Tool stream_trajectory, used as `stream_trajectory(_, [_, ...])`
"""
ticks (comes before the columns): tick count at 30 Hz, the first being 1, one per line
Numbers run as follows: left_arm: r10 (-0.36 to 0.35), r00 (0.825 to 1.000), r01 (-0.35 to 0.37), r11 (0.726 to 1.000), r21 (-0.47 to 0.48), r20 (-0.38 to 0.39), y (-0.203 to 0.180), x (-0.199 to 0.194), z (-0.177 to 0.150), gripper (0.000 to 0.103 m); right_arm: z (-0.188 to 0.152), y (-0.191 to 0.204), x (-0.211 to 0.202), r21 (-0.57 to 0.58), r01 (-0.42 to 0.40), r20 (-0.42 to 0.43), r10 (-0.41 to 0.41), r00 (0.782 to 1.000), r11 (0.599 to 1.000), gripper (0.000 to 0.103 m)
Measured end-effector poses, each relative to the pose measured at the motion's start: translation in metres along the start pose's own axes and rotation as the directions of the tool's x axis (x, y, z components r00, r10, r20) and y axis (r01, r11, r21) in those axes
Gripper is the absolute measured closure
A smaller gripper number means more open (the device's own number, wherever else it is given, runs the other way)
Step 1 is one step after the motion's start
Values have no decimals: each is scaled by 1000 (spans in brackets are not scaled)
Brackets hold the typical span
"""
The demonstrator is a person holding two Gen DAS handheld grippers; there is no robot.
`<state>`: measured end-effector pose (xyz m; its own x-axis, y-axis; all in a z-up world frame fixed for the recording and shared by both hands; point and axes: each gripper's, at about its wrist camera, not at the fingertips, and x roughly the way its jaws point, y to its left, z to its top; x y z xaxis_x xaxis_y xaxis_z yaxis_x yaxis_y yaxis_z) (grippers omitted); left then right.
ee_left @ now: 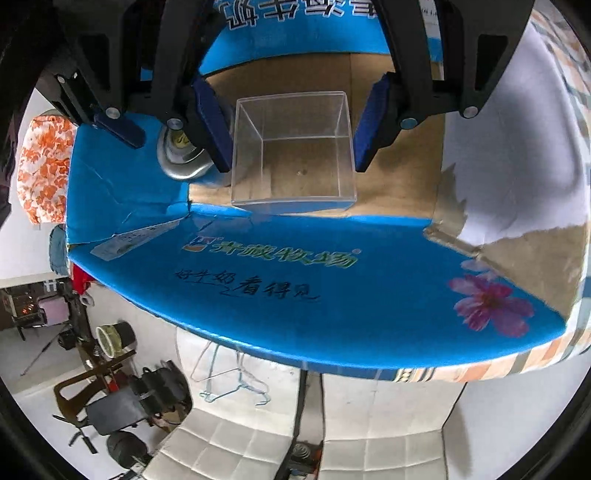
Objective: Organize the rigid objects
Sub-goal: 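Carry the clear cube and silver tin into the blue box and release both, then grasp the white cream jar with the left tool while the right tool grasps the gold tin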
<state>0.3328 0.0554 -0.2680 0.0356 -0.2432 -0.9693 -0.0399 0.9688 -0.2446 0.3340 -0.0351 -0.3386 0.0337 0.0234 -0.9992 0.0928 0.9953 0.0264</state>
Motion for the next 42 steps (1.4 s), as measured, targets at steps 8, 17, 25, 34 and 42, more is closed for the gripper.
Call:
stream_trajectory(8, [135,987,-139,990,39,89,-1,-42,-21,2,-36,4,-34,1,-21,34,21,999,1000,13])
stream_trajectory(17, [207,952,-222,974,40,225,12,-104,-81,1,-97,17,-93,-35,-3,131,7,991,999,13])
stream_trajectory(25, [232,918,-255,967,28,323,4,-161,-131,1,-152,20,-153,-70,-33,221,48,974,997,13])
stream_trajectory(34, [214,887,-263,963,67,410,-48,-202,-169,1,-185,-37,-204,-43,-106,283,114,952,993,13])
stream_trajectory(42, [117,926,-203,956,212,360,-169,-148,-179,1,-206,-216,-177,210,-26,230,-23,973,977,13])
